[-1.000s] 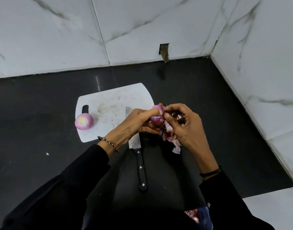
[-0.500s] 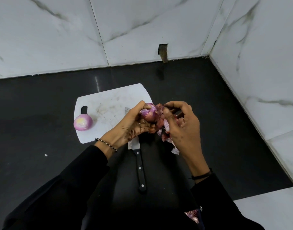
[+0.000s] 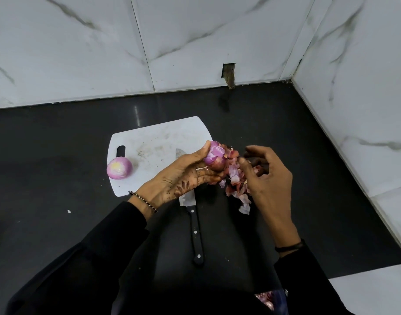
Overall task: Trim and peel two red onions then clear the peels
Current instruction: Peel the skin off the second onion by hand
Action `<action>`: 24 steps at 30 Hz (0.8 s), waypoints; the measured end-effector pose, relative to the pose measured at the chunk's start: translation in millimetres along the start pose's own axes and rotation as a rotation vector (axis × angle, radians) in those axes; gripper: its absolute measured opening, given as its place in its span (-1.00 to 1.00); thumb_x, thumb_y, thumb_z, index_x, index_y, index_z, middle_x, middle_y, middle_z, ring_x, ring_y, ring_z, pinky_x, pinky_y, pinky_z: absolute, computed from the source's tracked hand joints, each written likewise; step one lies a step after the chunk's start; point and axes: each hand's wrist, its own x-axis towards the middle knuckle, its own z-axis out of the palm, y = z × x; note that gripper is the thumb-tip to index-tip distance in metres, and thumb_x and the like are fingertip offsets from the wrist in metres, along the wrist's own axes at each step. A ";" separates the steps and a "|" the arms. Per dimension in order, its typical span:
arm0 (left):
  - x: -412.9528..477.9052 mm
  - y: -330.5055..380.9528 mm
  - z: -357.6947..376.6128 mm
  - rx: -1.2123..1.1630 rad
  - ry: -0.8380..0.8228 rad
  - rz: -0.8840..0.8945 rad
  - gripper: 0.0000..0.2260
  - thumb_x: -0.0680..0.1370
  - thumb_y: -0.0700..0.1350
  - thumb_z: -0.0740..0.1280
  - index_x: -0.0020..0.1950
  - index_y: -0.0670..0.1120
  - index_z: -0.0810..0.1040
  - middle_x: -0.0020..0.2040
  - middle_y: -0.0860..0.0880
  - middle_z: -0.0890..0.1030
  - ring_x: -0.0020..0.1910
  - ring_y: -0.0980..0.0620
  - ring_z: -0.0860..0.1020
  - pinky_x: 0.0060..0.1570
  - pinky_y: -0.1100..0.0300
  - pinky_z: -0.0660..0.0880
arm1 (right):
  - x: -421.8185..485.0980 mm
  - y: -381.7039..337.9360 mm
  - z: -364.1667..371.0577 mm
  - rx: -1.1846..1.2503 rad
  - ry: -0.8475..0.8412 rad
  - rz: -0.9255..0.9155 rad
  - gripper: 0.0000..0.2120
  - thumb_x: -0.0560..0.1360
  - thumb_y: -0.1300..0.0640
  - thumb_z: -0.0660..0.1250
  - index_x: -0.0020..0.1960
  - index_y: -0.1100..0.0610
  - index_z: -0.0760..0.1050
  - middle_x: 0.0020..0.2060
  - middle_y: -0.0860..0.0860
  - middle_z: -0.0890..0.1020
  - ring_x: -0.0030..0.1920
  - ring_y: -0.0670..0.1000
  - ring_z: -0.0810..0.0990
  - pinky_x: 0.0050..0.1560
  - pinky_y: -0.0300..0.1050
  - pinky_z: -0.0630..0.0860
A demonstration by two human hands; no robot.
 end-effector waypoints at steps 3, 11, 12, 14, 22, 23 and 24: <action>0.2 -0.6 -1.2 -0.027 -0.027 -0.005 0.00 0.16 0.10 0.69 0.46 -0.24 0.37 0.32 -0.34 0.54 0.31 -0.32 0.53 0.31 -0.18 0.46 | 0.8 -3.2 -1.7 0.009 -0.031 -0.002 -0.86 0.60 0.14 0.36 0.13 0.01 0.61 -0.01 -0.16 0.64 0.06 -0.13 0.61 0.03 -0.26 0.54; 1.7 2.0 -0.7 0.015 -0.077 0.007 -0.07 0.24 0.16 0.64 0.45 -0.26 0.39 0.29 -0.34 0.56 0.23 -0.25 0.59 0.33 -0.15 0.47 | 3.3 -20.3 -4.9 0.148 -0.180 -0.164 -0.74 0.50 0.06 0.48 0.15 0.12 0.63 0.01 -0.06 0.61 -0.01 -0.04 0.61 -0.09 -0.28 0.53; 1.6 2.1 0.0 0.022 -0.079 0.015 -0.08 0.24 0.16 0.64 0.44 -0.26 0.41 0.26 -0.32 0.58 0.19 -0.21 0.62 0.28 -0.11 0.52 | 3.4 -19.7 -4.1 0.134 -0.193 -0.187 -0.70 0.47 0.04 0.50 0.16 0.13 0.63 0.02 -0.06 0.61 0.00 -0.04 0.61 -0.06 -0.29 0.52; 1.6 2.1 1.0 0.040 -0.081 0.023 -0.08 0.23 0.16 0.64 0.43 -0.27 0.42 0.26 -0.32 0.59 0.17 -0.17 0.63 0.27 -0.08 0.53 | 3.4 -17.9 -1.9 0.107 -0.192 -0.218 -0.68 0.46 0.04 0.52 0.17 0.14 0.64 0.03 -0.04 0.62 0.02 -0.05 0.62 -0.02 -0.29 0.52; 3.2 4.0 4.1 0.149 -0.034 0.070 -0.41 0.50 0.06 0.40 0.40 -0.29 0.45 0.30 -0.29 0.58 0.29 -0.23 0.56 0.30 -0.11 0.50 | 2.2 -19.7 1.9 0.136 -0.155 -0.184 -0.83 0.51 0.10 0.47 0.06 0.15 0.67 -0.04 -0.04 0.65 0.01 -0.06 0.64 -0.05 -0.27 0.55; 3.2 4.5 4.8 0.178 -0.021 0.070 -0.44 0.53 0.05 0.36 0.40 -0.29 0.45 0.29 -0.29 0.58 0.29 -0.22 0.57 0.31 -0.13 0.49 | 2.7 -19.8 2.4 0.128 -0.171 -0.165 -0.85 0.52 0.10 0.46 0.05 0.14 0.65 -0.04 -0.06 0.64 0.01 -0.06 0.63 -0.07 -0.27 0.54; 3.1 5.1 6.7 0.195 -0.005 0.066 -0.45 0.53 0.05 0.34 0.40 -0.29 0.46 0.28 -0.28 0.59 0.26 -0.21 0.59 0.32 -0.14 0.48 | 3.0 -19.4 2.8 0.114 -0.185 -0.160 -0.88 0.53 0.12 0.45 0.04 0.13 0.63 -0.05 -0.07 0.62 0.00 -0.07 0.62 -0.07 -0.27 0.53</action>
